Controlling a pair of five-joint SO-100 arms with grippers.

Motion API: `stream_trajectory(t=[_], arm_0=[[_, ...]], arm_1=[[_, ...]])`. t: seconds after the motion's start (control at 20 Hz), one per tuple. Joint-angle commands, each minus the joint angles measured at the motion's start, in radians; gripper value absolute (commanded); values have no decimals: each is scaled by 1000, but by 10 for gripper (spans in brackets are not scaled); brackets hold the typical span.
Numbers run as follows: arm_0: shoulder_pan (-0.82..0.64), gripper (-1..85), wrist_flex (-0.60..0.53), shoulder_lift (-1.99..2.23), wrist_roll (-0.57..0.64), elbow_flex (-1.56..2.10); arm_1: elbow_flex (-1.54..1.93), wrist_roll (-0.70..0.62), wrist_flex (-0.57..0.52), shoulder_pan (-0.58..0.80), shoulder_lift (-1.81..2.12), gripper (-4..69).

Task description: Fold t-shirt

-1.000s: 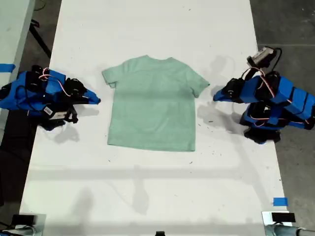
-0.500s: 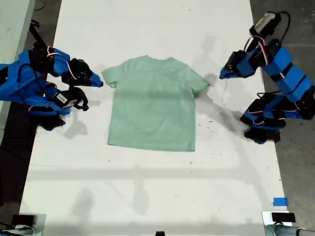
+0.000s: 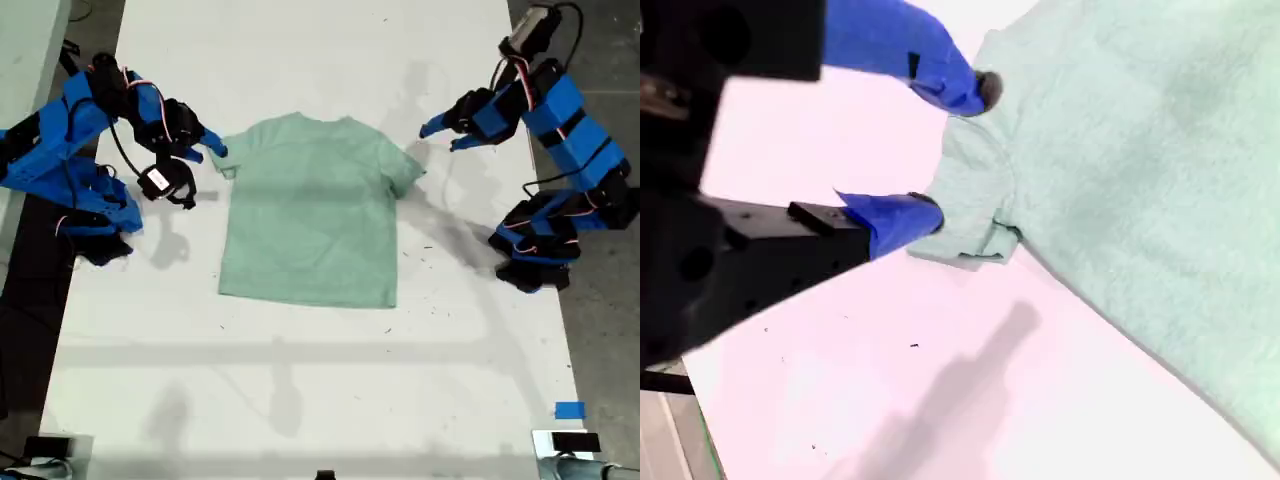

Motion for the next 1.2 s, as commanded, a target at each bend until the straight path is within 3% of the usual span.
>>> stream_trajectory(t=[0.0,0.3,0.75,1.15], arm_0=[[-31,226,3,-6,12,-54],[-31,232,-8,-48,20,-54],[-17,231,-8,-64,29,-46],[-8,229,-9,-74,32,-37]], arm_1=[[-6,-8,3,6,3,291],[249,5,-124,49,17,324],[569,52,-466,92,23,326],[592,44,-698,101,-207,326]])
